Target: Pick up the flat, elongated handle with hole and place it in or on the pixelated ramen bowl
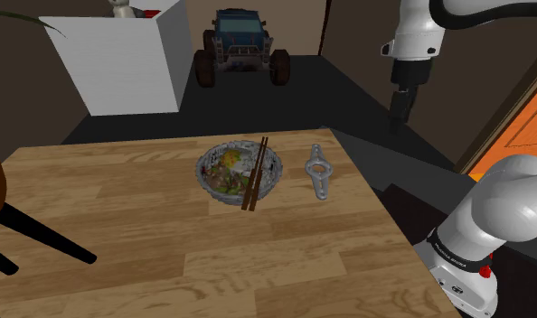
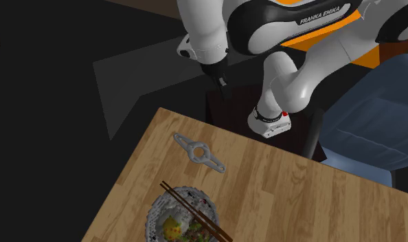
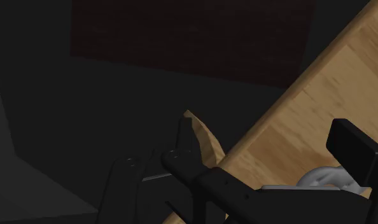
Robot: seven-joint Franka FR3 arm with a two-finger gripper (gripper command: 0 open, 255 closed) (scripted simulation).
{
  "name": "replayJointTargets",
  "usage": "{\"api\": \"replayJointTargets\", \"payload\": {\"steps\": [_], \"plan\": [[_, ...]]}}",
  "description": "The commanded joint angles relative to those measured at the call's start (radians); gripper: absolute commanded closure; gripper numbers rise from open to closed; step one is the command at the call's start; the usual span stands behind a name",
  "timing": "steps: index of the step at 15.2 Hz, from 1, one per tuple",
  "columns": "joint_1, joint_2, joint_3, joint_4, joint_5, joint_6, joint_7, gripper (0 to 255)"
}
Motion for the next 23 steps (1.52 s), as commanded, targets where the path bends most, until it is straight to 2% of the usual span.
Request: {"api": "replayJointTargets", "payload": {"steps": [1,6,11,15,18,23], "plan": [[0.0,0.0,0.0,0.0,0.0,0.0,0.0,0],[-0.011,-0.033,0.162,-0.066,0.123,0.108,0.284,0],[-0.036,0.007,0.339,-0.076,0.222,0.241,0.566,0],[-0.082,0.089,0.49,-0.044,0.265,0.356,0.792,0],[-0.142,0.175,0.61,0.003,0.266,0.441,0.967,0],[-0.144,0.193,0.635,-0.038,0.275,0.502,0.974,0]]}}
